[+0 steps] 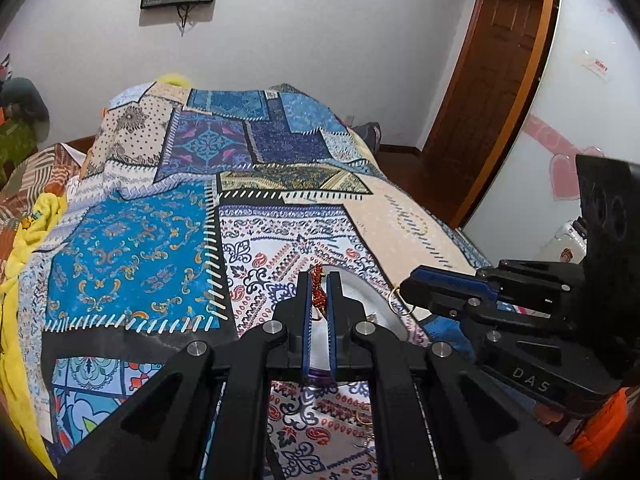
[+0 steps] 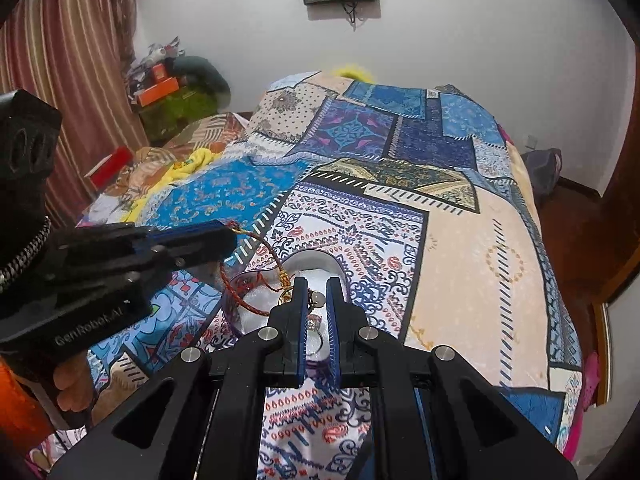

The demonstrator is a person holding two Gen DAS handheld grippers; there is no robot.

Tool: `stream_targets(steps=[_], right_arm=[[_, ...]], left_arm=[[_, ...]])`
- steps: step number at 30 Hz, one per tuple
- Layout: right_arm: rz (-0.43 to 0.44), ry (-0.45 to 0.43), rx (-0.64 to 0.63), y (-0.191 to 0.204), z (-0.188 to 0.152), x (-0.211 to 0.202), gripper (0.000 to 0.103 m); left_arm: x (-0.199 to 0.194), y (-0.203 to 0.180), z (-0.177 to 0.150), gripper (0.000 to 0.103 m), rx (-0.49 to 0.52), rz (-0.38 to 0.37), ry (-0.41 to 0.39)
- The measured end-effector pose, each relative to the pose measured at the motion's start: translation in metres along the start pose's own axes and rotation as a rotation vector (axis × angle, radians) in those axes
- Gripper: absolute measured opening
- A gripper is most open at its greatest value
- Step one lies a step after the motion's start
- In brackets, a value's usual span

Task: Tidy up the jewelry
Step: 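Lower both items into the tin foam and open both tools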

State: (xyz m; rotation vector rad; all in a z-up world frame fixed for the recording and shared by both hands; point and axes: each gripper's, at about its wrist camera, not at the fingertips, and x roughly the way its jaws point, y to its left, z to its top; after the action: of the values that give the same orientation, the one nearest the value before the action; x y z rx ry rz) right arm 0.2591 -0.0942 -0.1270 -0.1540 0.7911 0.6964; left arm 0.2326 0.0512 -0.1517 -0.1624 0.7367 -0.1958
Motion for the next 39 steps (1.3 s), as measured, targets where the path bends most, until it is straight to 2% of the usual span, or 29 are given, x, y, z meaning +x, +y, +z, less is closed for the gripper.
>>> stream_targets(steps=[18,30,37,39], right_arm=[[0.042,0.137,-0.070,0.010,-0.003,0.043,0.008],[0.019,0.137,-0.109,0.018,-0.004,0.040,0.008],[-0.018,0.117,-0.135,0.024,-0.002,0.028,0.009],[-0.026,0.112,-0.134,0.025,-0.001,0.023,0.009]], left_arm=[[0.024,0.017,-0.024,0.005,-0.019,-0.027,0.100],[0.015,0.013,-0.024,0.005,-0.003,-0.006,0.104],[0.002,0.015,-0.026,0.005,0.001,0.037,0.102],[-0.003,0.015,-0.026,0.009,0.003,0.048,0.100]])
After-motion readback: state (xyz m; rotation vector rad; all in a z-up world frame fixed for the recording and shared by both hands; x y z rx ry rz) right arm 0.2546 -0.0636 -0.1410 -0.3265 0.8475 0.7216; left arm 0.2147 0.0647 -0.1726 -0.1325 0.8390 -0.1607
